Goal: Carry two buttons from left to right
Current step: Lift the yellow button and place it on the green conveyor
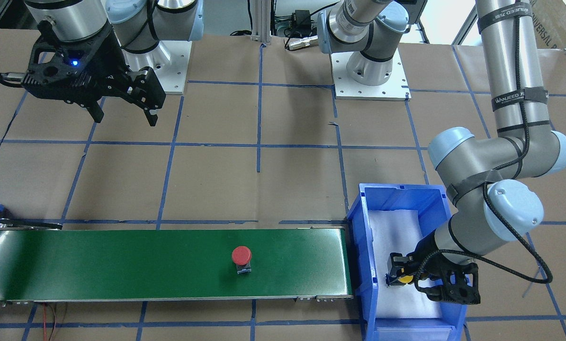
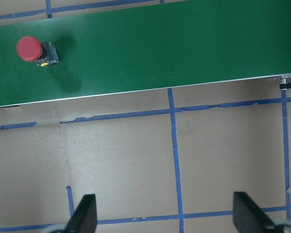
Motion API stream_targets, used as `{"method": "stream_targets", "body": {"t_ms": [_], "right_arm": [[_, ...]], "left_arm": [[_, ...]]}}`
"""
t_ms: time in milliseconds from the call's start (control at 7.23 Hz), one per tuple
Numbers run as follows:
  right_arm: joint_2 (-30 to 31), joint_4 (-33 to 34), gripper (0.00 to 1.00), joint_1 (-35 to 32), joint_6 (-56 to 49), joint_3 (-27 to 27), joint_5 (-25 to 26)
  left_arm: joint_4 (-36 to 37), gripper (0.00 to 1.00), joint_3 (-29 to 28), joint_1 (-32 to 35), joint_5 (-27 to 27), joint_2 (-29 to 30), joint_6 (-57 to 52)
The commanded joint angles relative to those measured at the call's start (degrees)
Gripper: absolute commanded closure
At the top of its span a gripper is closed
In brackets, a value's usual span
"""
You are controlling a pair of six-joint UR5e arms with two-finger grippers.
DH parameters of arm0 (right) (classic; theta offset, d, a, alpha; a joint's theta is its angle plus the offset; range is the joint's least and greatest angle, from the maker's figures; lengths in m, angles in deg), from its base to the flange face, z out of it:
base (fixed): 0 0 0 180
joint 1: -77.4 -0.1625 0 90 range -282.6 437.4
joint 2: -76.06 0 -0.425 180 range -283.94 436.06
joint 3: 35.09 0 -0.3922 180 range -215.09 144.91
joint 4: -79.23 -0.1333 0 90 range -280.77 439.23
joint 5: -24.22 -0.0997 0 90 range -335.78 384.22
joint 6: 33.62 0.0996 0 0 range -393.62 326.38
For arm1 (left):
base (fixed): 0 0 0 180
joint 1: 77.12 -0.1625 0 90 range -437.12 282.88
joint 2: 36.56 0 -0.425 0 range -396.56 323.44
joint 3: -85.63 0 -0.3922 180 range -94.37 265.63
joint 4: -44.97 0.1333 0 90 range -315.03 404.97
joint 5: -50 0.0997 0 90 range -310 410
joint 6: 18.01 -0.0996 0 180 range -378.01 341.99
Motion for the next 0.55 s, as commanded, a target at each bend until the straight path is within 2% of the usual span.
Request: {"method": "stream_targets", "body": {"t_ms": [0, 138, 415], "right_arm": [[0.00, -0.16, 0.00, -0.08, 0.00, -0.03, 0.00], [0.00, -0.16, 0.00, 0.00, 0.00, -0.03, 0.00], [0.17, -0.69, 0.00, 0.09, 0.00, 0.15, 0.00]], "left_arm": [[-5.19, 0.63, -1.25, 0.00, 2.25, -4.51, 0.65], [-9.76, 0.63, -1.34, 0.08, 4.10, -8.64, 0.39], [-14.97, 0.64, -1.52, 1.57, 3.68, -13.58, 4.31]]}}
